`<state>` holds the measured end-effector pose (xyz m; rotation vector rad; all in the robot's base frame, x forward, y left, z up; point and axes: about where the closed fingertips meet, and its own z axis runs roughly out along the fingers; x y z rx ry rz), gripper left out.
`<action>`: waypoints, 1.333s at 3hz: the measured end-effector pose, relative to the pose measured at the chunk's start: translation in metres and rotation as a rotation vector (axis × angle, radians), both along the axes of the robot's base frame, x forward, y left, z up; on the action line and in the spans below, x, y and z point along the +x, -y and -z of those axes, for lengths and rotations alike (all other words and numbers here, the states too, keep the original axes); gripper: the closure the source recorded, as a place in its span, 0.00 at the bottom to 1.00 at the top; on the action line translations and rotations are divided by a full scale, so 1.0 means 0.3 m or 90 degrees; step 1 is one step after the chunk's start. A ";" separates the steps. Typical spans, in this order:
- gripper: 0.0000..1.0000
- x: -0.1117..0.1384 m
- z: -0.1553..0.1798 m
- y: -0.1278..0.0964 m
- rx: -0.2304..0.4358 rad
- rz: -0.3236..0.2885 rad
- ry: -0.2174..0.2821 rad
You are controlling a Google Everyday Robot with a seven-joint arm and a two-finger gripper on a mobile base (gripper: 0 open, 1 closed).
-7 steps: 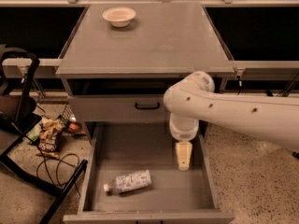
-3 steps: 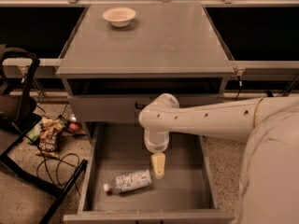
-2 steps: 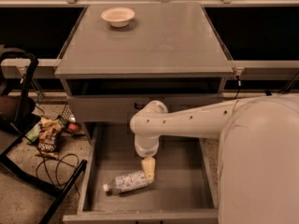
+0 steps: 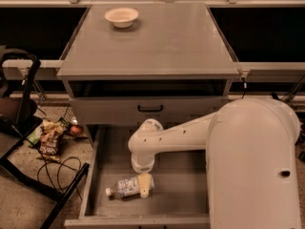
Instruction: Pick blue plastic bottle from middle drawer and place on counter
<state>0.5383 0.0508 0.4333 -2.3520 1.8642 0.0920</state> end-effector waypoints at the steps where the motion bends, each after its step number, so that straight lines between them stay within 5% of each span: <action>1: 0.00 -0.006 0.121 -0.039 0.026 0.013 0.012; 2: 0.00 -0.005 0.183 -0.062 0.045 0.019 0.012; 4: 0.43 -0.030 0.131 -0.098 0.093 0.028 0.001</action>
Offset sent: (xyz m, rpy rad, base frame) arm 0.0015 0.0267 -0.0724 0.1050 -0.0262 -0.0421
